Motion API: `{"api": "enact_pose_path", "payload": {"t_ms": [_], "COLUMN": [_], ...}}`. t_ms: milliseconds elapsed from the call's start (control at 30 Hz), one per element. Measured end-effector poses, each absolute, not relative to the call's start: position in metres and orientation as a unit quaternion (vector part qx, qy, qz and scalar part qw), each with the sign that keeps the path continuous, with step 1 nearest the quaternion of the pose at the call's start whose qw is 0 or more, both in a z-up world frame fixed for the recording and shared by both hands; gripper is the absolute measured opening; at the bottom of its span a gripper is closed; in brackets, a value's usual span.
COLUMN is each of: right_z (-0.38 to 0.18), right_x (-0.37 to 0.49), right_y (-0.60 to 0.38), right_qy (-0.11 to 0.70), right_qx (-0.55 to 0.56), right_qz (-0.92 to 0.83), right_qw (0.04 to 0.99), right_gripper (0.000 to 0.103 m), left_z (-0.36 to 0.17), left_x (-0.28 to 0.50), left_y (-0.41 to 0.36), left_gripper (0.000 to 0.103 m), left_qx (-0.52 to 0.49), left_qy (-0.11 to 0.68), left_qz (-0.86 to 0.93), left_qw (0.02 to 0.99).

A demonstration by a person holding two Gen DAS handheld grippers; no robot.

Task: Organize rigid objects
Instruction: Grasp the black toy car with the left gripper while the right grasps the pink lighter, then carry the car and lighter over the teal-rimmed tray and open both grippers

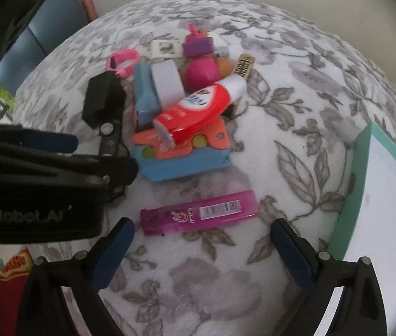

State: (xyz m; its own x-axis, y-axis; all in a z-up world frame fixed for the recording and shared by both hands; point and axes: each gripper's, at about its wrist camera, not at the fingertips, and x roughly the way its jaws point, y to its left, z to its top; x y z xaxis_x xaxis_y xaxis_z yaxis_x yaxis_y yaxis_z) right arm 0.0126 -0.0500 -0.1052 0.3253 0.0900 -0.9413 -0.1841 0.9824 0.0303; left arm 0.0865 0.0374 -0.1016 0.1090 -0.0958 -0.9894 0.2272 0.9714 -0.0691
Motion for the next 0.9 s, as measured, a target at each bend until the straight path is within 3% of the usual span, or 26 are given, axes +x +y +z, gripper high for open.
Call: {"api": "enact_pose_path", "payload": {"t_ms": [167, 433, 900], "right_z": [-0.102, -0.091, -0.029], "right_x": [0.013, 0.008, -0.037], "right_y": [-0.049, -0.056, -0.105], "right_qy": [0.568, 0.567, 0.516], "right_qx": [-0.044, -0.024, 0.051], "right_qz": [0.074, 0.072, 0.033], "right_qw": [0.819, 0.820, 0.854], "right_gripper": [0.083, 0.083, 0.083], "left_z": [-0.103, -0.099, -0.016], "left_x": [0.077, 0.073, 0.035], "left_y": [0.039, 0.041, 0.030], "left_gripper": [0.056, 0.031, 0.028], "left_qx": [0.041, 0.059, 0.072], "left_qy": [0.675, 0.671, 0.624], "left_qz": [-0.120, -0.112, -0.133], "left_qw": [0.727, 0.731, 0.766]}}
